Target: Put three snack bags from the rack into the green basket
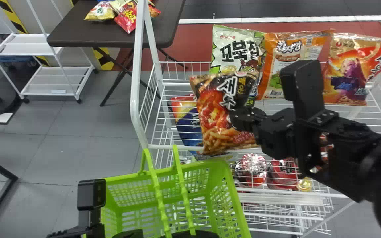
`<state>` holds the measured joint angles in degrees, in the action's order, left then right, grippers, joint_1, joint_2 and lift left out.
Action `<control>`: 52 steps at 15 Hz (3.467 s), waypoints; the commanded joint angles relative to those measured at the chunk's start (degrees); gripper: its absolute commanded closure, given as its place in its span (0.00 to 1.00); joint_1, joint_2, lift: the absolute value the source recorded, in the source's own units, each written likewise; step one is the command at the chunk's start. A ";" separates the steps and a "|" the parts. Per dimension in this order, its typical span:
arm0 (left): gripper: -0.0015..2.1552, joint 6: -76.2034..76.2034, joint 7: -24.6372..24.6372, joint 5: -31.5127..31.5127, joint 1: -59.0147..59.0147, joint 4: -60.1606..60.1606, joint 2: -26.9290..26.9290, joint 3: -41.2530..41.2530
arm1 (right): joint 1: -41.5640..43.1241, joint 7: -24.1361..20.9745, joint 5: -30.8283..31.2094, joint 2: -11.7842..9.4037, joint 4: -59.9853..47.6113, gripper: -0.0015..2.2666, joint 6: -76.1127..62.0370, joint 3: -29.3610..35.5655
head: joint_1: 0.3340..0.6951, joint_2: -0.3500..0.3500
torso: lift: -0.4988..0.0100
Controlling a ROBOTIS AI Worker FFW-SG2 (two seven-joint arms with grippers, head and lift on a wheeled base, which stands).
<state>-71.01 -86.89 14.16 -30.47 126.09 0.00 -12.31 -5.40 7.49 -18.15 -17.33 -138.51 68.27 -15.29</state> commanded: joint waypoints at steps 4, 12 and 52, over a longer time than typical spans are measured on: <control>1.00 -0.67 1.02 -0.36 1.12 -0.76 -0.15 0.35 | -2.60 0.59 -10.24 -1.66 -9.14 0.99 15.72 8.70 | 1.00 0.45 | 0.98; 1.00 -1.02 2.43 1.14 1.38 -0.59 -0.15 2.20 | -6.20 2.09 -13.93 1.16 -5.98 0.99 19.41 1.84 | 1.00 0.54 | 0.98; 1.00 -1.73 1.37 2.81 -0.64 1.26 -0.15 0.53 | 18.85 -3.01 2.33 4.76 54.84 0.13 -48.44 1.67 | 1.00 0.27 | 0.98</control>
<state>-72.70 -85.43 16.96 -30.77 126.94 0.00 -11.54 11.98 4.57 -16.99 -13.58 -86.11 20.75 -12.65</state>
